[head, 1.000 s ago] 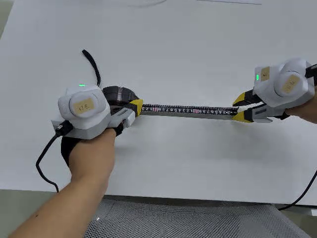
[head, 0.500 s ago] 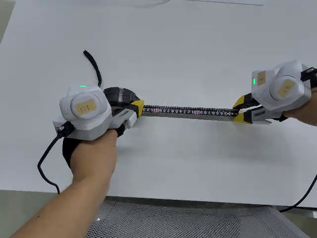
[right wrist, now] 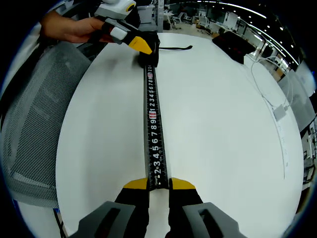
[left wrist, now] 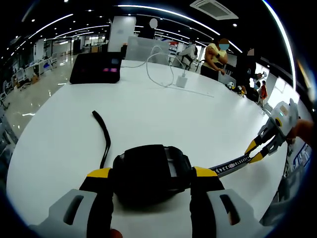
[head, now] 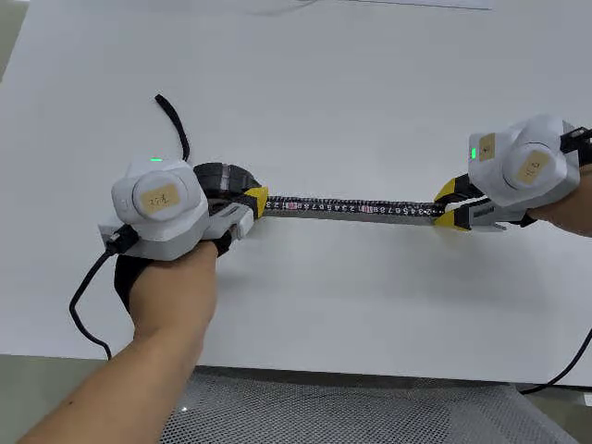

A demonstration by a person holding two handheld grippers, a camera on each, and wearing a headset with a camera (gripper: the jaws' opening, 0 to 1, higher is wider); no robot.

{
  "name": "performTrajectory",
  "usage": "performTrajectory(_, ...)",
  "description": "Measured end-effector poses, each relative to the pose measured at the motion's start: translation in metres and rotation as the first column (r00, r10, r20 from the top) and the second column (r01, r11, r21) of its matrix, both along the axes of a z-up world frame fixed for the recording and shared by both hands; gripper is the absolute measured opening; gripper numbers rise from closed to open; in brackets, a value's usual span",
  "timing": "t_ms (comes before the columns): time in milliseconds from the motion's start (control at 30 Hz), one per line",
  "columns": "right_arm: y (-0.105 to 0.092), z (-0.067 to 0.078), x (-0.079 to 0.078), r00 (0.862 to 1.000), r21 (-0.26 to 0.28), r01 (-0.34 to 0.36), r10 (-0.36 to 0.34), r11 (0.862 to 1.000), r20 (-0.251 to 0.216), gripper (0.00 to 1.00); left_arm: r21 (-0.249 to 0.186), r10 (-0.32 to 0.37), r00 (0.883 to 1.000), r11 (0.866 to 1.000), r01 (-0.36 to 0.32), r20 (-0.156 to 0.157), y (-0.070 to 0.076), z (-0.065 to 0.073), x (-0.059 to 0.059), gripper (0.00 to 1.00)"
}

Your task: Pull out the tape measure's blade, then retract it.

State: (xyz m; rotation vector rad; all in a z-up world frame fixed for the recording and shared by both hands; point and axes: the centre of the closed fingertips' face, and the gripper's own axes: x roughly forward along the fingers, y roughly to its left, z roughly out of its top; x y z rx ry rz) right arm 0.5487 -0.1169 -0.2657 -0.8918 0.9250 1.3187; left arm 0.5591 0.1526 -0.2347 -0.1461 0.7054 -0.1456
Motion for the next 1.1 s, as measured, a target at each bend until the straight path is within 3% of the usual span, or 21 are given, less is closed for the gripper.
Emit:
performTrajectory(233,-0.0006,-0.0002,-0.0002,1.0,-0.006,-0.001,0.001,1.0,-0.003,0.1,0.005,-0.01,1.0,1.0,0.01,-0.019,0.0,-0.0004,-0.0002,0.56)
performTrajectory(833,-0.0007,0.0005,0.0008,1.0,-0.021,-0.004,0.004,1.0,-0.001,0.09,-0.011,-0.014,1.0,1.0,0.014,-0.022,0.0009,-0.001,-0.0005,0.56)
performTrajectory(1100,0.0085,-0.0006,0.0012,1.0,-0.008,-0.008,0.008,1.0,-0.005,0.09,-0.017,-0.012,1.0,1.0,0.012,-0.022,0.0008,-0.0017,-0.0001,0.56)
